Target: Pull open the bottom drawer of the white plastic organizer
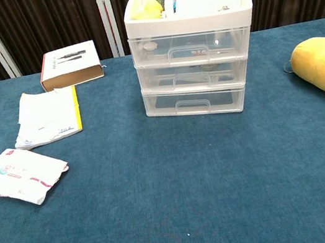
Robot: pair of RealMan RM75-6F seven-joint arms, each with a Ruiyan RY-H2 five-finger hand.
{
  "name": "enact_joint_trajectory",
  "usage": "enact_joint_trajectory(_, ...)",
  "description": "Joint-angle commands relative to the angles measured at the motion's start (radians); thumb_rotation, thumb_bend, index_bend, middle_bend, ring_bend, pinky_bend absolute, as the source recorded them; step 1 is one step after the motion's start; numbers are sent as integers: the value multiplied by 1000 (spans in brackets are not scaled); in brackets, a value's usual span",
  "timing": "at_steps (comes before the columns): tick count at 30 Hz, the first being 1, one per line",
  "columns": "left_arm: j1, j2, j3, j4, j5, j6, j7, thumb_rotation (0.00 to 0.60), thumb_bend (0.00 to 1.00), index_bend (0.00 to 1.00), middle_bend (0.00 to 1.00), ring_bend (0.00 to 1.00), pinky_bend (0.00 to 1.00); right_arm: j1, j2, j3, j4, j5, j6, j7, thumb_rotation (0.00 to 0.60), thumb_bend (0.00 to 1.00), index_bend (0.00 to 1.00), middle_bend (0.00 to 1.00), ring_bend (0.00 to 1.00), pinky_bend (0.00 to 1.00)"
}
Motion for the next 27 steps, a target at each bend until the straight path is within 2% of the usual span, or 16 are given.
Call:
enact_joint_trajectory(1, 0, 0, 0, 0, -1, 1, -2, 600, 8, 0, 0, 0, 0, 0, 0, -1, 0, -2, 0, 1, 600, 345, 0, 0, 0, 0)
enact_joint_trajectory(10, 1, -1, 0, -1, 0, 1, 1, 600, 8, 0, 0, 0, 0, 0, 3, -4, -5, -5, 0, 18, 600, 345, 0, 0, 0, 0)
enact_joint_trajectory(11, 1, -1, 0, -1, 0, 2, 0, 600, 8, 0, 0, 0, 0, 1, 3, -5, -8, -8, -1, 21, 600, 345, 0, 0, 0, 11)
enact_joint_trajectory(12, 1, -1, 0, -1, -1, 2, -1, 600, 8, 0, 0, 0, 0, 3, 4, -6, -10, -10, -2, 25, 600, 345, 0, 1, 8, 66)
enact_joint_trajectory(14, 1, -1, -1, -1, -3, 0, -4, 600, 9, 0, 0, 0, 0, 7, 6, -5, -18, -13, -5, 25, 600, 345, 0, 82, 115, 274)
enact_joint_trajectory(16, 0, 0, -1, -3, -6, -3, -7, 600, 9, 0, 0, 0, 0, 13, 3, 3, -28, -17, -5, 20, 600, 358, 0, 337, 393, 580)
enact_joint_trajectory(19, 0, 1, -1, -5, -3, -1, -12, 600, 9, 0, 0, 0, 0, 28, 2, 7, -94, 16, -45, 49, 600, 433, 0, 628, 685, 797)
enact_joint_trajectory(22, 0, 3, -1, -8, -2, 1, -19, 600, 7, 0, 0, 0, 0, 62, 23, 1, -223, 81, -152, 108, 600, 532, 0, 724, 770, 861)
enact_joint_trajectory(27, -2, 5, 0, -11, -10, -8, -23, 600, 8, 0, 0, 0, 0, 144, 20, 14, -398, 175, -324, 114, 600, 637, 0, 762, 802, 880)
